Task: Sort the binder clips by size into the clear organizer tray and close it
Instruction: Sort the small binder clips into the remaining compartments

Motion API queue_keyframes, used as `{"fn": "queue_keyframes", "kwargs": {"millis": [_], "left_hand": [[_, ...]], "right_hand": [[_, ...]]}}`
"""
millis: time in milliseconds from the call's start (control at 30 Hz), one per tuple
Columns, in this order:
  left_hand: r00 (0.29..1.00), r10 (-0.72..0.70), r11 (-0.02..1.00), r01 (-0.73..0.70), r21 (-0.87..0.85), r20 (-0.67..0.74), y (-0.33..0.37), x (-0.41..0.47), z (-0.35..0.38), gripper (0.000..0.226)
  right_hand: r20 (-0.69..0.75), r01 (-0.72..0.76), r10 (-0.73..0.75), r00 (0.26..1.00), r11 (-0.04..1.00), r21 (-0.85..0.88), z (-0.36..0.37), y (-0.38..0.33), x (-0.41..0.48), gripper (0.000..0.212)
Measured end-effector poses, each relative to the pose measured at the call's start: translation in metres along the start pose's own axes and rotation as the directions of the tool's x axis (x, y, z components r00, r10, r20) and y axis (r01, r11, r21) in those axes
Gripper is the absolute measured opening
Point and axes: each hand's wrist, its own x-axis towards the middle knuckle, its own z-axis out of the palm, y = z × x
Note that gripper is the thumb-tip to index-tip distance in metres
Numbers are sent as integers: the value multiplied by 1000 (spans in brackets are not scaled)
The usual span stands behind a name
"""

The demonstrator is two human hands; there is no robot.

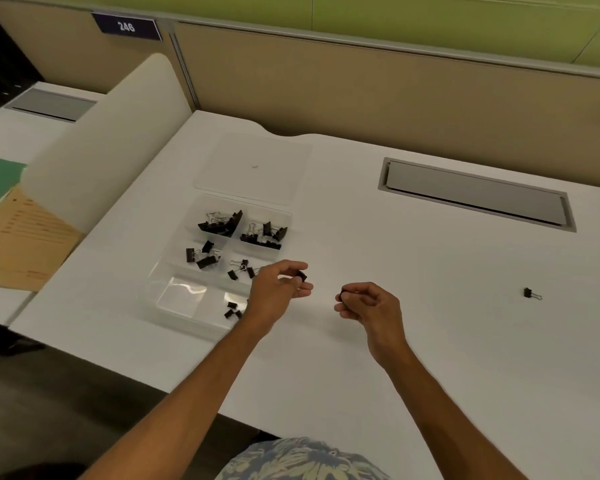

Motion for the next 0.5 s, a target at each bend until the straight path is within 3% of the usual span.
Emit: {"fn": "queue_keyframes", "kwargs": {"millis": [267, 500], "left_hand": [[999, -34, 999, 34, -20, -2, 7, 17, -110, 17], [1000, -24, 975, 22, 220, 4, -6, 26, -154, 20]], "right_hand": [[-56, 18, -21, 998, 998, -61, 87, 7, -2, 17], [-75, 63, -92, 993, 943, -326, 130, 18, -2, 12]]}}
